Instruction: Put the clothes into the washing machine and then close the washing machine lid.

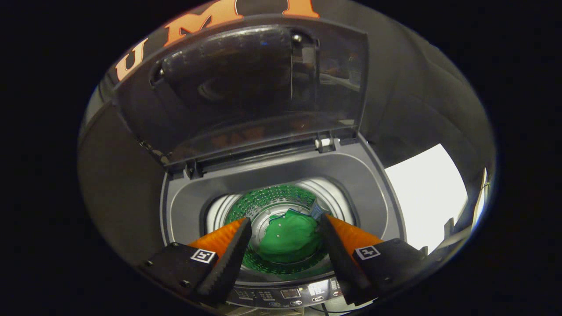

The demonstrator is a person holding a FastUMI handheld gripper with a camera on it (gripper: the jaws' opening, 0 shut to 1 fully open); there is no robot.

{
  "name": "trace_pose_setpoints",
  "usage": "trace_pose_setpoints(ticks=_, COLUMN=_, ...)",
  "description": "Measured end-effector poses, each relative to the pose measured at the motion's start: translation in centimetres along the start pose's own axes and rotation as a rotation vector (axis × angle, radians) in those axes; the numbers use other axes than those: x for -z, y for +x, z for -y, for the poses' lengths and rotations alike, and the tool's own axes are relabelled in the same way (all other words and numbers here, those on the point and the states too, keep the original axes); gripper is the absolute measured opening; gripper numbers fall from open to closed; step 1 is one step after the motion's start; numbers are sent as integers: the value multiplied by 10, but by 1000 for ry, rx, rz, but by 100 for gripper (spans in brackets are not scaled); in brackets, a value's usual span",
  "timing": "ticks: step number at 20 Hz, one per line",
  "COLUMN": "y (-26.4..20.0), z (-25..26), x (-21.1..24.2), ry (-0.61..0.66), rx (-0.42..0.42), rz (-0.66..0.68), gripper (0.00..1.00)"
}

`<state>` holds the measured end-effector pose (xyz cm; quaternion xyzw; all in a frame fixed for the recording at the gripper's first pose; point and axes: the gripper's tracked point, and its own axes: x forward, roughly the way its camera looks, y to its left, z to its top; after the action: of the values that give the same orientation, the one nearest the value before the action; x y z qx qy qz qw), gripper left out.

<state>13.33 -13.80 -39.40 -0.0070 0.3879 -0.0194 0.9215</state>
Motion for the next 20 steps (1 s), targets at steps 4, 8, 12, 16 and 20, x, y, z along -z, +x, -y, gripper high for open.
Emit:
trace_pose_setpoints(ticks=4, y=-34, z=0, x=-31, ry=-18, rx=18, rz=85, gripper=99)
trace_pose_setpoints(ticks=8, y=-68, z=-5, x=-67, ry=-31, rx=27, rz=171, gripper=99)
trace_pose_setpoints(ticks=12, y=-103, z=-20, x=-110, ry=-33, rx=9, rz=252, gripper=100)
trace_pose_setpoints(ticks=16, y=-130, z=-39, x=-166, ry=-50, rx=-14, rz=361, gripper=99)
trace_pose_setpoints(ticks=20, y=-144, z=-57, x=-209, ry=-71, rx=-32, rz=421, gripper=99)
